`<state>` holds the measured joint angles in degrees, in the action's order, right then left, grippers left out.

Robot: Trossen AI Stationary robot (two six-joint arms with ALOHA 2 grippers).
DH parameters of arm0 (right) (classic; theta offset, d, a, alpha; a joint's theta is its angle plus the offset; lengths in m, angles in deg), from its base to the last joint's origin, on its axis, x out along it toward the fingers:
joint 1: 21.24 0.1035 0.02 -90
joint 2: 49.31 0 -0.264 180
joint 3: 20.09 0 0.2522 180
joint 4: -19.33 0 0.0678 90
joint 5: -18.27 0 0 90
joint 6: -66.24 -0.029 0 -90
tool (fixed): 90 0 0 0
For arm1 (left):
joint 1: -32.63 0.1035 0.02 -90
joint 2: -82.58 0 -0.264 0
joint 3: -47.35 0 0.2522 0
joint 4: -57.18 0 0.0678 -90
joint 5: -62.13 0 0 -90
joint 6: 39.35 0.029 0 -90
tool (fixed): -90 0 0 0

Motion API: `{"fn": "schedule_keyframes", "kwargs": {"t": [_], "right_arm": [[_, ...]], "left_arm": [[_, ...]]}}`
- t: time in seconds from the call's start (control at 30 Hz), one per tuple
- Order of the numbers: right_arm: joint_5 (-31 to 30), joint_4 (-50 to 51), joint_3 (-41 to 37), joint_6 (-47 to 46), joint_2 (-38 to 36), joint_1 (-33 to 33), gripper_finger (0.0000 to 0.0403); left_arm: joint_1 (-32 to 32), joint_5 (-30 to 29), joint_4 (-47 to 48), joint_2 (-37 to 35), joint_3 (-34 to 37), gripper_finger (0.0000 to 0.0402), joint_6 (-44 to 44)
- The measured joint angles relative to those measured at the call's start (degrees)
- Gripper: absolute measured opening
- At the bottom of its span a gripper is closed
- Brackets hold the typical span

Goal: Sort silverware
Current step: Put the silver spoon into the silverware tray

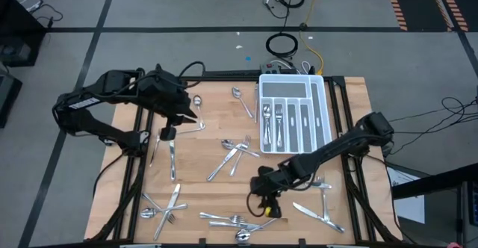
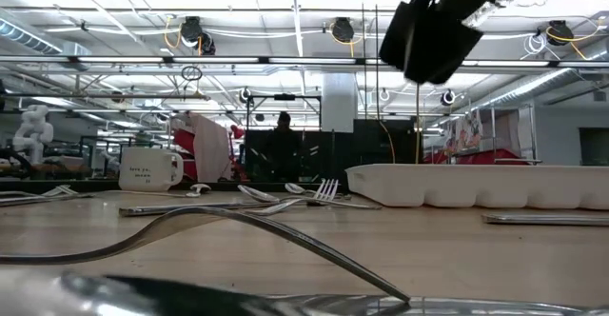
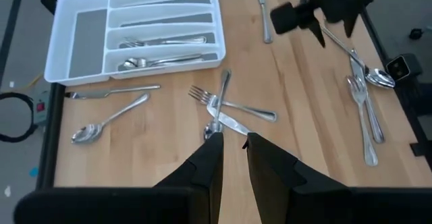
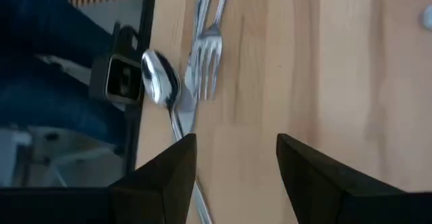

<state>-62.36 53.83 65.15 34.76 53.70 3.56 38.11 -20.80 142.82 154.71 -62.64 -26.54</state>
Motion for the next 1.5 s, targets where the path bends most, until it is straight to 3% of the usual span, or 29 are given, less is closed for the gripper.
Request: {"fn": "schedule_keyframes", "kwargs": {"t": [0.17, 0.43, 0.73, 1.5], "right_arm": [[0.0, -1.5, 3.6, 0.3, 5.3, 2.6, 0.0195], [-0.5, 10.2, 12.1, 10.1, 12.5, 5.9, 0.0194], [-6.1, 6.1, 12.5, 12.5, 13.2, 7.7, 0.0194], [-8.4, 7.7, 12.7, 7.8, 19.7, 11.7, 0.0187]], "left_arm": [[0.0, 0.0, 0.5, -2.0, 0.0, 0.0074, 0.0], [0.0, -0.9, 0.6, -3.3, 0.0, 0.0074, -3.2], [0.0, -1.7, 0.6, -3.2, 0.0, 0.0074, -3.5], [0.0, -4.5, 0.6, -3.2, 0.0, 0.0074, -6.4]]}}
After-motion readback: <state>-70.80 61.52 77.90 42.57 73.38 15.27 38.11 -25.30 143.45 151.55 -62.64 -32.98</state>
